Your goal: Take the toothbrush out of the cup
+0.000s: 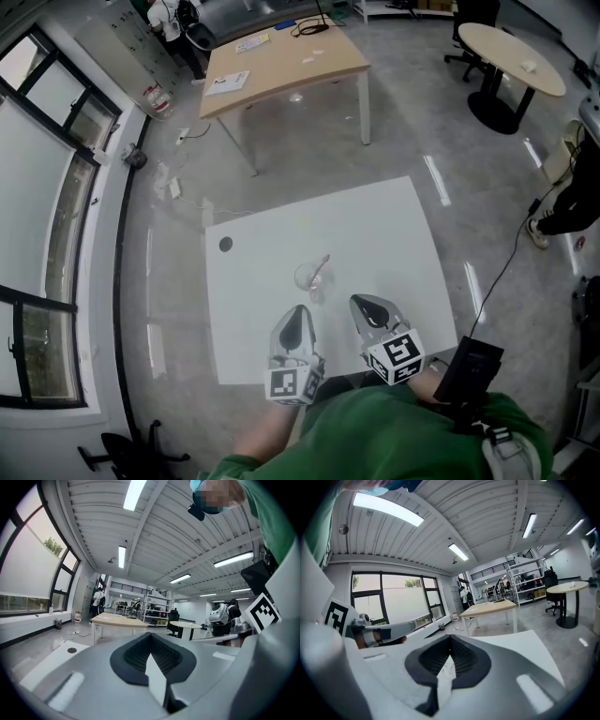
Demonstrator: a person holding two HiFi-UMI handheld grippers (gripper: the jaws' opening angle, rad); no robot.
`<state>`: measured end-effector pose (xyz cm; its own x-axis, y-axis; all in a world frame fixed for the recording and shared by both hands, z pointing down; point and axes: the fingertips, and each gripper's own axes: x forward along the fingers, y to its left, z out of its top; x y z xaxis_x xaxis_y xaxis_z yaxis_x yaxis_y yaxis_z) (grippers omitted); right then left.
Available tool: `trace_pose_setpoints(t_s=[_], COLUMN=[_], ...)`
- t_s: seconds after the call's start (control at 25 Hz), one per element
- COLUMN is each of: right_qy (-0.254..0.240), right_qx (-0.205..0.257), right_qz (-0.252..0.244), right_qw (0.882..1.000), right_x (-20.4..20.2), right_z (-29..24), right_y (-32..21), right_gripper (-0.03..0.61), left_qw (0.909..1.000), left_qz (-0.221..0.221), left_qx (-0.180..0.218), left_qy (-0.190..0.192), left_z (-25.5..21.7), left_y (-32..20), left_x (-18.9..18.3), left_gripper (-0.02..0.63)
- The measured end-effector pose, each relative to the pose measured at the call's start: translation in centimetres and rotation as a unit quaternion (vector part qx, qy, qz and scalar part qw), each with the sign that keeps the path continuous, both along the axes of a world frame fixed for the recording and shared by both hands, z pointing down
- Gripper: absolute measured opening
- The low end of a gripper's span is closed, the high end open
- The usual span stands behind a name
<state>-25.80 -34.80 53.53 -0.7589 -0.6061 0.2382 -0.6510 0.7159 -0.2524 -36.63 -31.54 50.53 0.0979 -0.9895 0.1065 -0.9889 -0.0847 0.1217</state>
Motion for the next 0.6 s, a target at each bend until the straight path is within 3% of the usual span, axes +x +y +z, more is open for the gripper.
trace_pose_setpoints(t_s=[0.4, 0.6], right_qy=[0.033, 0.042], right_qx=[-0.026, -0.042], right_qz=[0.023, 0.036], right_qw=[0.999, 0.998], right_x=[-2.5, -2.9], right_z=[2.2, 4.0], right_y=[-2.5, -3.4], right_gripper=[0.000, 0.000], left_qw=[0.9988, 0.9954], left_qz=[0.032, 0.059], left_qx=[-0.031, -0.066], left_qy=[-0.020, -0.037], left_z=[2.8, 5.9], left_y=[-4.2, -6.0], left_x=[-2.7, -2.7], left_gripper=[0.005, 0.005])
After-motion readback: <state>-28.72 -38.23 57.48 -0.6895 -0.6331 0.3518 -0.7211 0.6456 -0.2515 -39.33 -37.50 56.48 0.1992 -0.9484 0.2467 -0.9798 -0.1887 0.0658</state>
